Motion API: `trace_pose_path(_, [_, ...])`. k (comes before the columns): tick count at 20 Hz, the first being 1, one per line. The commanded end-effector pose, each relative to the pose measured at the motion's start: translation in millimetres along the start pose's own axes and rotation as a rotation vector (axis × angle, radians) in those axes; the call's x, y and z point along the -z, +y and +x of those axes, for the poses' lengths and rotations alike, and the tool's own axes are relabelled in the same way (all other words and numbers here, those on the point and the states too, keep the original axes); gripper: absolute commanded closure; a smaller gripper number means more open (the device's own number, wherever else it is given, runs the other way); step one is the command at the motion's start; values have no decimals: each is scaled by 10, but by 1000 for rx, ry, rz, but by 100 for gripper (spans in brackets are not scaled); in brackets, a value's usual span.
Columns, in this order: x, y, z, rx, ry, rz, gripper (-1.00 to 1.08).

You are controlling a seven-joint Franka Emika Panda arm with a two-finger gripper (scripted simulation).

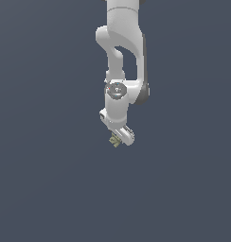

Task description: Pick up the object and move it to a goal position.

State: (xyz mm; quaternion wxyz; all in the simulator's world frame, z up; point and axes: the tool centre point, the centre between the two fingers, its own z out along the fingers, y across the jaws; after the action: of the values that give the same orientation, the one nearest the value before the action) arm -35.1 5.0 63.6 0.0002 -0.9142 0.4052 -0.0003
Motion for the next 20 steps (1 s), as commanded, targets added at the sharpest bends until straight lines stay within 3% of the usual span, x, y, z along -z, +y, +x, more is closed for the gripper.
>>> trace_pose_path(1, [-130, 7, -5, -1, -1, -1, -92])
trace_pose_path(9, [-316, 1, -1, -3, 0, -1, -92])
trace_pose_path(10, [-316, 1, -1, -3, 0, -1, 108])
trace_pose_path(20, [-307, -5, -3, -2, 0, 0, 108])
